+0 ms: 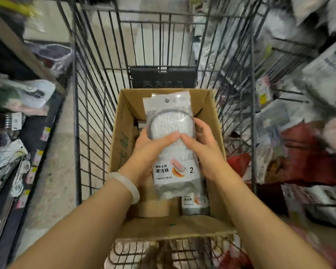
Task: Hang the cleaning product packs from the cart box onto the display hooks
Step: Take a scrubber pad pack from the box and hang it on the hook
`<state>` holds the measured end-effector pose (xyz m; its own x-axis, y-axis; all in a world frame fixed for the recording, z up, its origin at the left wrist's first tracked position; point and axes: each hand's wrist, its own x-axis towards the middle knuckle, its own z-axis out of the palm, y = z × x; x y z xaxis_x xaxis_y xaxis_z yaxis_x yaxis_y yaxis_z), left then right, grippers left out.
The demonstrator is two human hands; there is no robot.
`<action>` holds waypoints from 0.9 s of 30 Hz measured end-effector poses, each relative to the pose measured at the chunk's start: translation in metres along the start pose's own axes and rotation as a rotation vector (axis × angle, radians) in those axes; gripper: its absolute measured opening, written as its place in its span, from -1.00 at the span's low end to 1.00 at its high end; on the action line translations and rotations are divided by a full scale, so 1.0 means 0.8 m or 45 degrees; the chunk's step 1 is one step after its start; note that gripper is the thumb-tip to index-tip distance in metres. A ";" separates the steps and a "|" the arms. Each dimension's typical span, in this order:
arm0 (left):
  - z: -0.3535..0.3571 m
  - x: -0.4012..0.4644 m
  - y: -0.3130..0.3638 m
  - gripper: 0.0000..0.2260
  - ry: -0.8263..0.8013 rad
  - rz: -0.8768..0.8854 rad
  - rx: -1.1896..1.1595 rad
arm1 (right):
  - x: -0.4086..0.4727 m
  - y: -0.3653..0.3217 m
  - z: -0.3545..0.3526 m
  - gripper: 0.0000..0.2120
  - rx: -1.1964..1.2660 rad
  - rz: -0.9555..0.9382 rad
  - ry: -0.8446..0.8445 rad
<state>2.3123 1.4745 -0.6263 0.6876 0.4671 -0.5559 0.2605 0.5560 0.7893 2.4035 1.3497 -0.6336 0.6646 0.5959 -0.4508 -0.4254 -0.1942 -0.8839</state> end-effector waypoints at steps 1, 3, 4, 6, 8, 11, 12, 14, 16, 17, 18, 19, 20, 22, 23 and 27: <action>0.004 -0.012 0.009 -0.55 -0.022 0.031 0.012 | -0.013 -0.011 0.002 -0.34 0.000 -0.036 0.027; 0.012 -0.038 0.029 -0.50 -0.071 0.089 0.040 | -0.040 -0.033 0.008 -0.30 -0.007 -0.108 0.091; 0.015 -0.053 0.039 -0.48 -0.097 0.120 0.065 | -0.054 -0.043 0.011 -0.32 -0.007 -0.148 0.119; 0.020 -0.084 0.059 -0.37 -0.130 0.203 0.146 | -0.087 -0.067 0.018 -0.37 -0.003 -0.231 0.171; 0.024 -0.120 0.074 -0.28 -0.152 0.295 0.201 | -0.123 -0.084 0.026 -0.27 0.013 -0.315 0.242; 0.025 -0.184 0.089 -0.38 -0.208 0.446 0.292 | -0.192 -0.101 0.041 -0.13 0.024 -0.376 0.333; 0.023 -0.207 0.092 -0.42 -0.252 0.491 0.324 | -0.219 -0.102 0.047 -0.21 0.045 -0.397 0.349; 0.015 -0.256 0.093 -0.45 -0.372 0.541 0.373 | -0.277 -0.098 0.059 -0.37 0.096 -0.426 0.387; 0.006 -0.302 0.088 -0.46 -0.485 0.557 0.387 | -0.337 -0.090 0.074 -0.42 0.112 -0.465 0.446; 0.003 -0.326 0.085 -0.46 -0.540 0.564 0.399 | -0.366 -0.085 0.082 -0.41 0.105 -0.487 0.494; 0.001 -0.348 0.080 -0.45 -0.597 0.569 0.417 | -0.394 -0.078 0.088 -0.39 0.097 -0.510 0.536; 0.001 -0.371 0.076 -0.43 -0.660 0.575 0.431 | -0.423 -0.072 0.094 -0.36 0.083 -0.533 0.588; 0.004 -0.394 0.071 -0.40 -0.729 0.581 0.445 | -0.453 -0.068 0.098 -0.33 0.063 -0.559 0.649; 0.014 -0.442 0.062 -0.26 -0.883 0.565 0.491 | -0.516 -0.062 0.103 -0.14 0.041 -0.599 0.786; 0.022 -0.468 0.056 -0.18 -0.958 0.563 0.521 | -0.550 -0.061 0.104 -0.07 0.026 -0.608 0.877; 0.059 -0.582 0.025 -0.02 -1.189 0.632 0.629 | -0.687 -0.043 0.095 0.03 0.075 -0.675 1.131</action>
<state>2.0297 1.2356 -0.3394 0.9659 -0.2434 0.0880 -0.0830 0.0305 0.9961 2.0064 1.0880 -0.3458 0.9787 -0.2007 0.0442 0.0406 -0.0220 -0.9989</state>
